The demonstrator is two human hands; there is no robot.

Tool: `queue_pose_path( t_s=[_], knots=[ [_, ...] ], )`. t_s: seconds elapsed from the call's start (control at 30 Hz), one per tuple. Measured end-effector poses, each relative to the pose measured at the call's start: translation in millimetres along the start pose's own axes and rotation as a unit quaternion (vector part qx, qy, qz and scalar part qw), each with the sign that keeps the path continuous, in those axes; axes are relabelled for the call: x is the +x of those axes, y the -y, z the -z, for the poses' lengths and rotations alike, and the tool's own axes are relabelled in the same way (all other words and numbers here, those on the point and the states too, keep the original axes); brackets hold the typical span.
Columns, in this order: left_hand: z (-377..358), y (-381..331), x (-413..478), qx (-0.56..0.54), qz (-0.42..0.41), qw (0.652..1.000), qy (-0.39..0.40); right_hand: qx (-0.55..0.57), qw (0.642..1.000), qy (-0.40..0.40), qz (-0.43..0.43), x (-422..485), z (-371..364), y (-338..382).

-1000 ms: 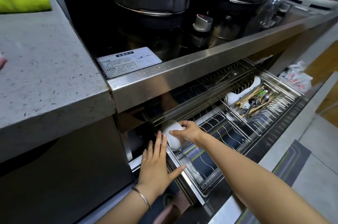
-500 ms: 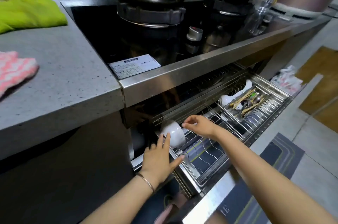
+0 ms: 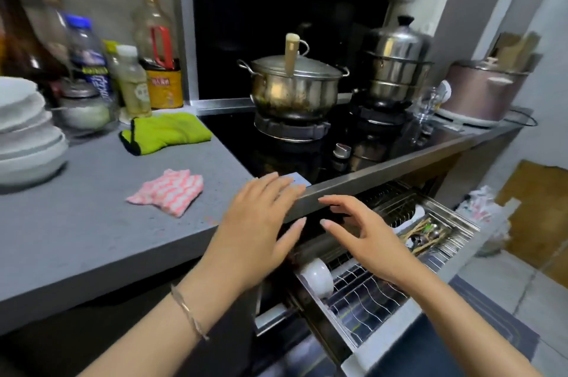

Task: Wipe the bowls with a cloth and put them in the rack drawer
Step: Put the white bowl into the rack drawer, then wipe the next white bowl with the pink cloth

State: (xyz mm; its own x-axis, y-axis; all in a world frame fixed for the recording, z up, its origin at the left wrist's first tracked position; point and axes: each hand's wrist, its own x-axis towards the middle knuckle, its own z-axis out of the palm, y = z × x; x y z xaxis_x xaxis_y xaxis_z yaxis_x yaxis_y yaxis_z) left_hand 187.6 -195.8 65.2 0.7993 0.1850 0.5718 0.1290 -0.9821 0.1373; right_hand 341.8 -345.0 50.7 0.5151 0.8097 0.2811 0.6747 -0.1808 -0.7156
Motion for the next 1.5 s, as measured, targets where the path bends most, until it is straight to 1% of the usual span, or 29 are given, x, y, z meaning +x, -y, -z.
queue_pose_path(
  t_s=[0.07,0.13,0.23,0.3,0.4,0.53,0.63,0.77,0.83,0.9,0.93,1.03,1.1,1.2,1.27,1.33,1.4,1.47,1.5],
  knots=[
    [25,26,-12,0.023,0.037,0.999,-0.012,-0.006,0.999,0.015,0.043,11,-14,32],
    [45,54,-27,0.025,0.081,0.996,0.006,-0.012,0.996,0.047,0.073,23,-32,58],
    [68,91,-49,0.01,0.142,0.99,0.026,-0.012,0.991,0.094,0.095,45,-63,87],
    [79,111,-62,0.01,0.166,0.986,0.025,-0.02,0.987,0.114,0.113,60,-84,100],
    [94,132,-79,0.012,0.195,0.98,0.026,-0.076,0.974,0.151,0.149,81,-108,113],
    [110,145,-96,-0.009,0.219,0.975,0.026,-0.18,0.947,0.189,0.189,101,-123,119],
    [119,148,-104,-0.027,0.23,0.973,0.023,-0.231,0.937,0.182,0.191,109,-129,121],
    [121,150,-107,-0.066,0.24,0.969,-0.004,-0.233,0.942,0.154,0.187,117,-134,119],
    [121,148,-104,-0.108,0.24,0.965,-0.011,-0.189,0.956,0.14,0.177,121,-136,123],
    [121,145,-101,-0.152,0.241,0.958,-0.004,-0.072,0.976,0.116,0.167,123,-136,136],
    [120,144,-99,-0.176,0.249,0.952,0.004,-0.01,0.981,0.107,0.164,123,-135,147],
    [123,139,-90,-0.241,0.265,0.933,0.011,0.13,0.969,0.122,0.174,116,-132,181],
    [126,138,-87,-0.306,0.269,0.913,-0.017,0.183,0.959,0.128,0.177,113,-134,198],
    [133,137,-93,-0.412,0.293,0.86,-0.072,0.244,0.952,0.102,0.157,112,-140,208],
    [139,138,-99,-0.445,0.319,0.831,-0.098,0.262,0.951,0.083,0.142,111,-143,209],
    [147,140,-102,-0.457,0.338,0.816,-0.099,0.266,0.953,0.077,0.12,112,-148,209],
    [157,144,-103,-0.454,0.341,0.816,-0.107,0.297,0.946,0.101,0.079,113,-151,210],
    [168,149,-102,-0.45,0.332,0.819,-0.132,0.359,0.916,0.176,0.022,116,-151,211],
    [173,151,-101,-0.438,0.319,0.829,-0.14,0.382,0.895,0.23,0.002,119,-150,211]
  ],
)
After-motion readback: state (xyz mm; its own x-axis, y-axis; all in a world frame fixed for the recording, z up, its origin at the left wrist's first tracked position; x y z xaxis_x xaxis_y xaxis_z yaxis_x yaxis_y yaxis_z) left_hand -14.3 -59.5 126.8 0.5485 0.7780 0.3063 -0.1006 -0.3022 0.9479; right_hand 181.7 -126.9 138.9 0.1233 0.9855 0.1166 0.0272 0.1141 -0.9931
